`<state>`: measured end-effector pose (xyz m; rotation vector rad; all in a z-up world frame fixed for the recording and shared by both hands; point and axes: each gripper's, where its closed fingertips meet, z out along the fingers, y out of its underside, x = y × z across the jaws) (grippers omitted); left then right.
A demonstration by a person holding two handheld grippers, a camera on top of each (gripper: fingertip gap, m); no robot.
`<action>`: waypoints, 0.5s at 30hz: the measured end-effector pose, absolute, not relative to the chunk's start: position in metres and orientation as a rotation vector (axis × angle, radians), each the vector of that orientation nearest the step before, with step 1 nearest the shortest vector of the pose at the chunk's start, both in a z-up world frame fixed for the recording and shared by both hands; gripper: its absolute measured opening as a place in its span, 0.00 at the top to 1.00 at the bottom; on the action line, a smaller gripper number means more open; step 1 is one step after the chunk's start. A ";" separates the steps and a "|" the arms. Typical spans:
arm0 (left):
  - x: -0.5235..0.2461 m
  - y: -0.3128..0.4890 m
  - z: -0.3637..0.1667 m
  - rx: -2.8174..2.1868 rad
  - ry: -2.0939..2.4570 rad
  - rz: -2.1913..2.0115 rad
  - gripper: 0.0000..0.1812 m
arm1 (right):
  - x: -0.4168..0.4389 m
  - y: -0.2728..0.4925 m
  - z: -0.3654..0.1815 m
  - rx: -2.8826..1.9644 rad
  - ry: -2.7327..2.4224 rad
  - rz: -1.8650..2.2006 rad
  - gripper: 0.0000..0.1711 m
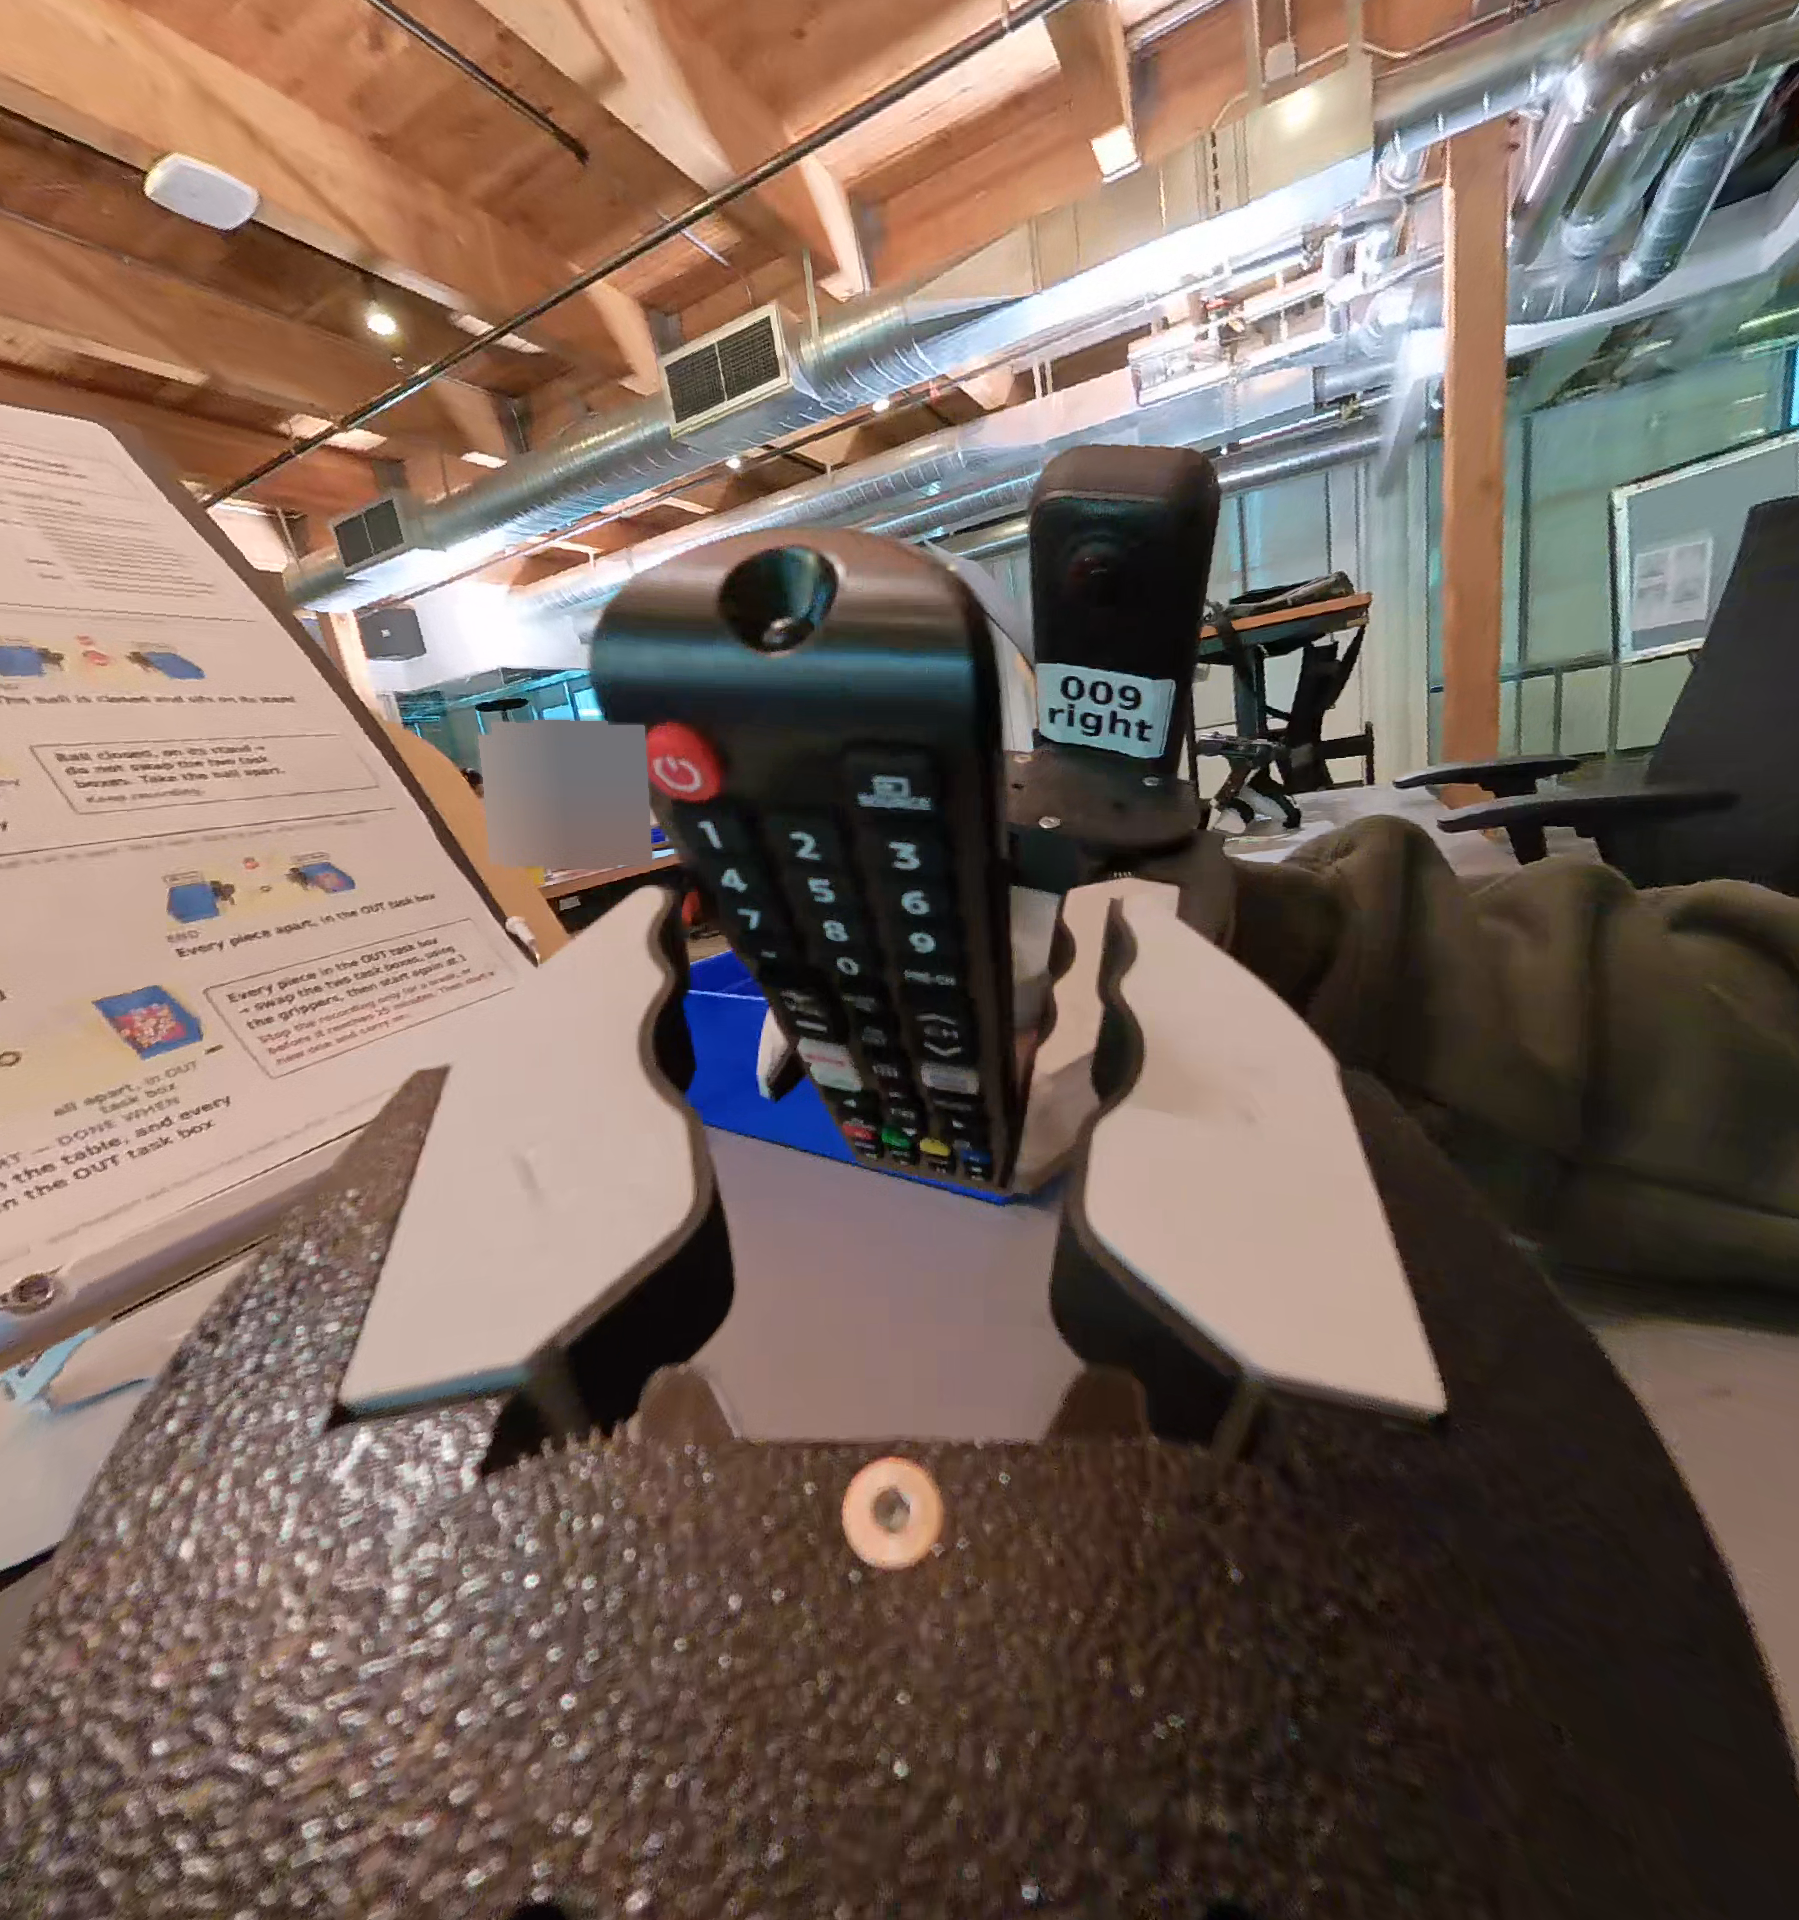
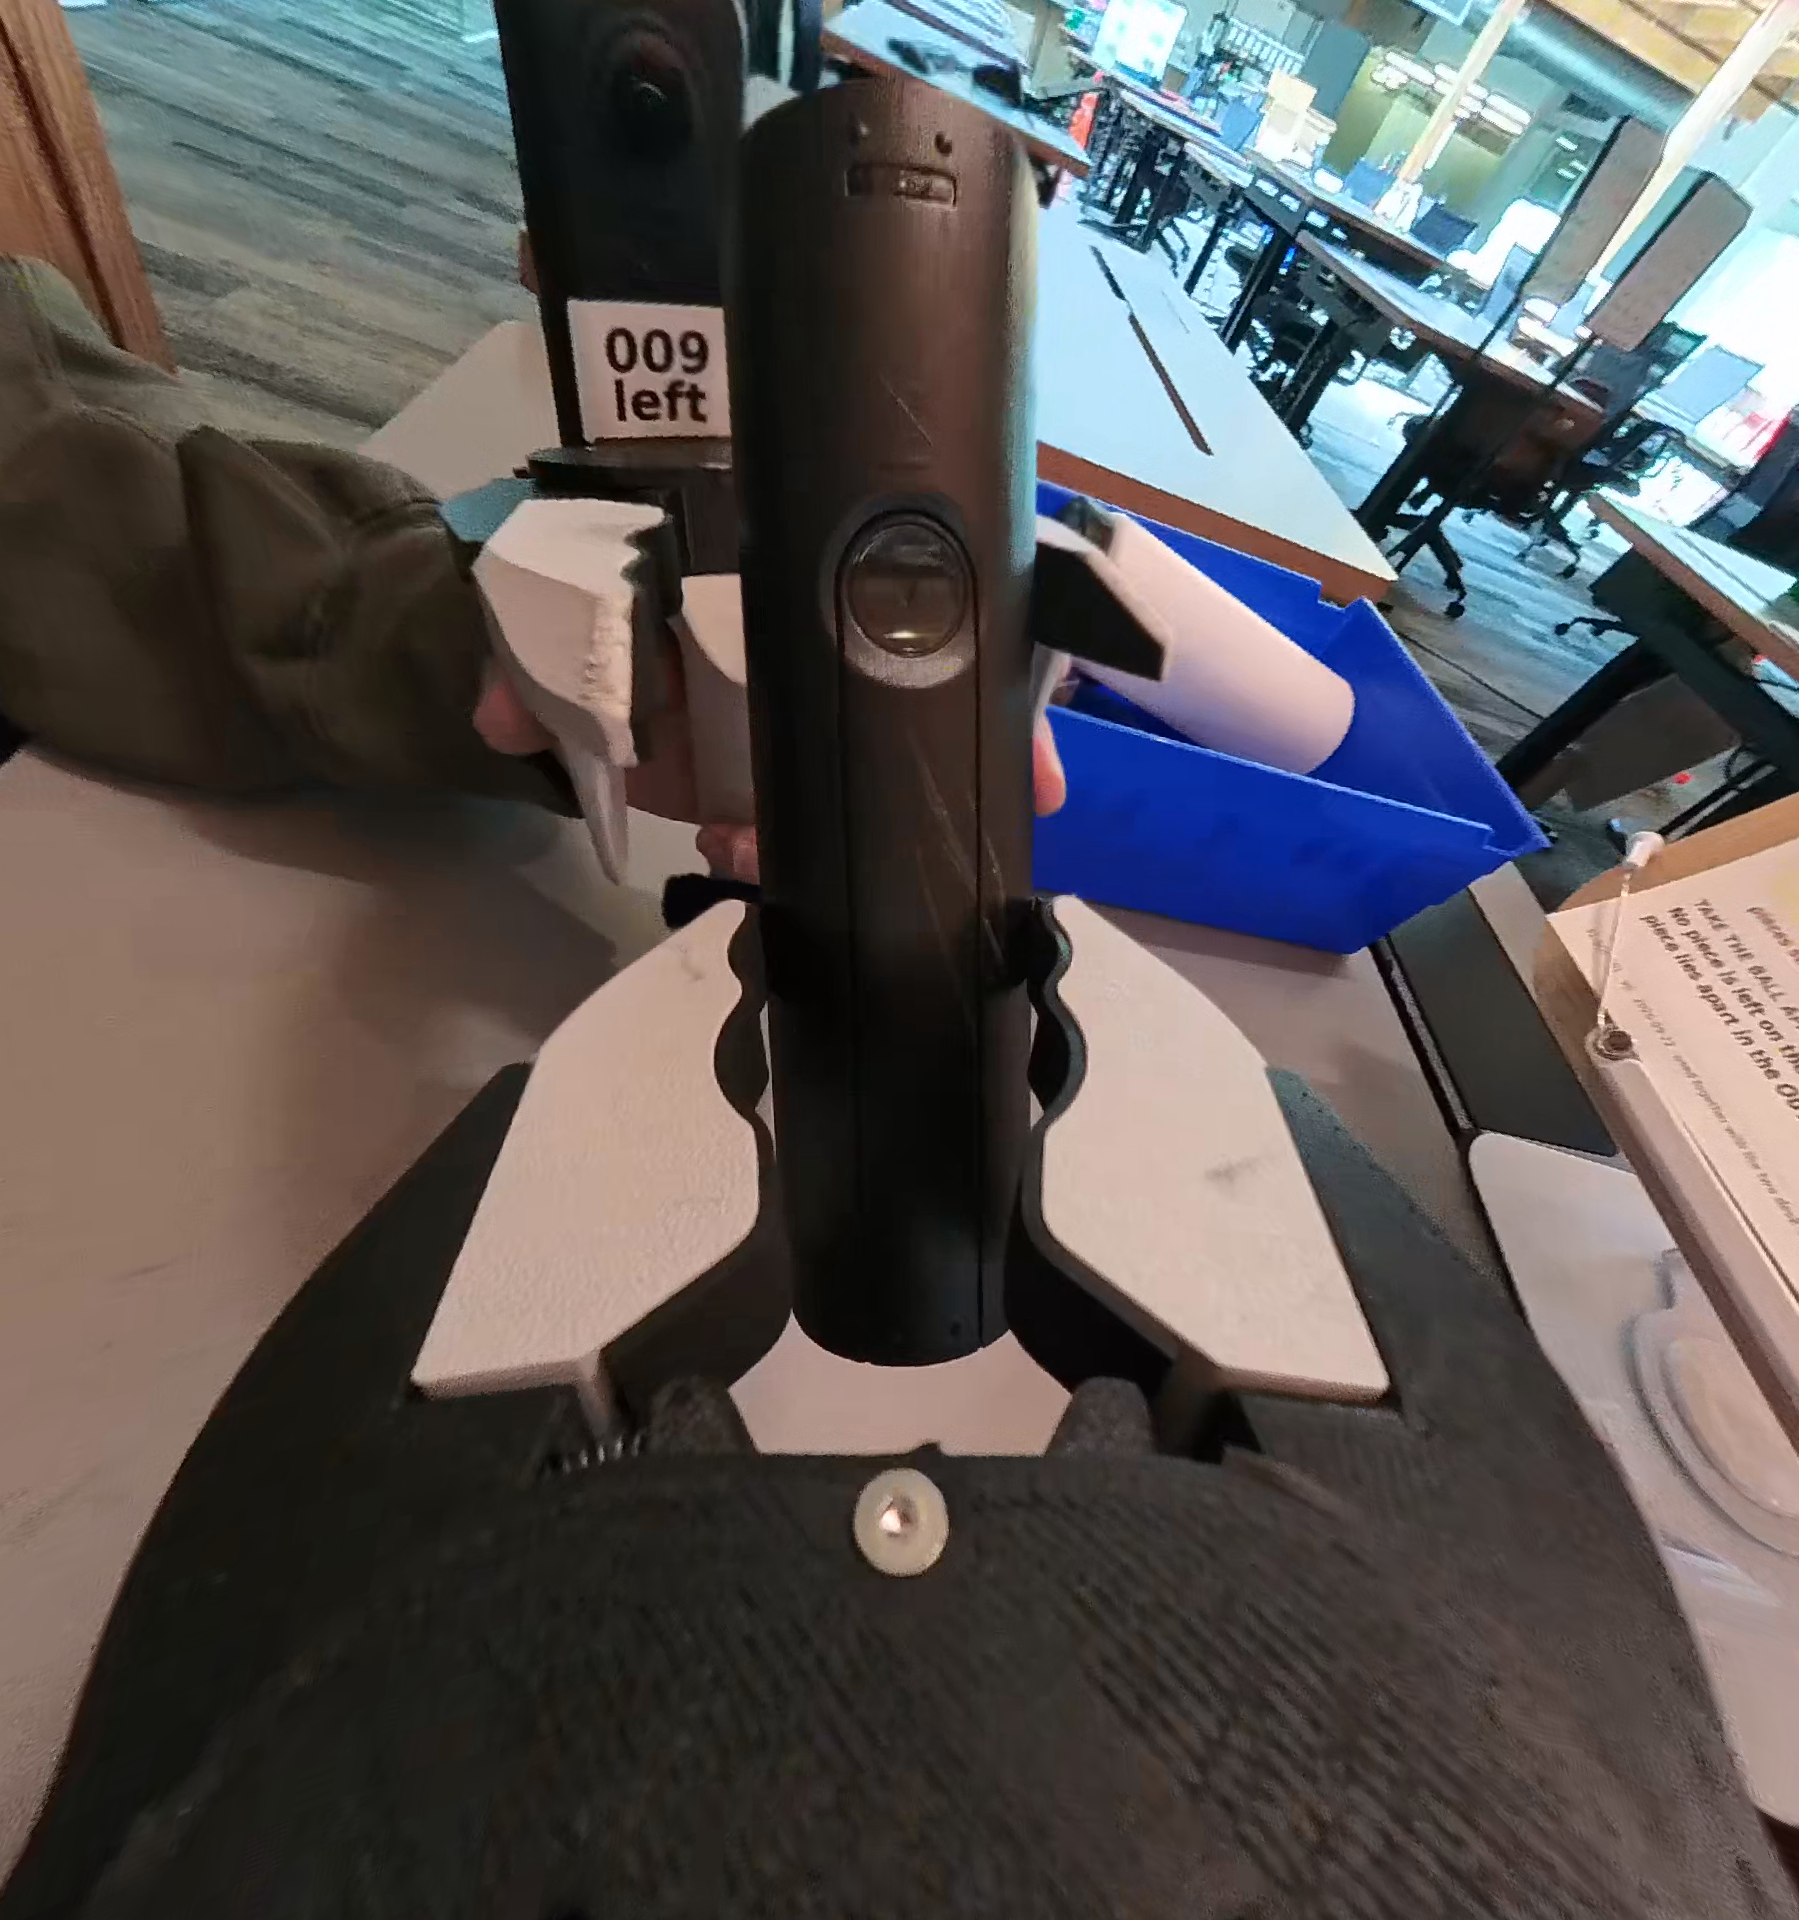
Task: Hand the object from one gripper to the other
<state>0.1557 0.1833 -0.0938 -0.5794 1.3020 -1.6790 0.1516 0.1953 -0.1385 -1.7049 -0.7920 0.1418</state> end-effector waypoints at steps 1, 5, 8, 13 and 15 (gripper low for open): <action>0.155 0.182 -0.094 -0.578 1.309 -1.694 0.62 | 0.151 0.194 -0.139 -1.706 -0.798 0.150 0.71; 0.154 0.185 -0.097 -0.616 1.346 -1.776 0.72 | 0.153 0.192 -0.140 -1.715 -0.829 0.113 0.71; 0.160 0.190 -0.101 -0.695 1.360 -1.705 0.73 | 0.159 0.200 -0.145 -1.729 -0.835 -0.028 0.73; 0.171 0.235 -0.098 -0.984 1.110 -1.660 0.73 | 0.184 0.223 -0.145 -1.706 -0.781 -0.431 0.62; 0.171 0.255 -0.099 -1.094 0.996 -1.667 0.73 | 0.193 0.232 -0.143 -1.671 -0.760 -0.608 0.59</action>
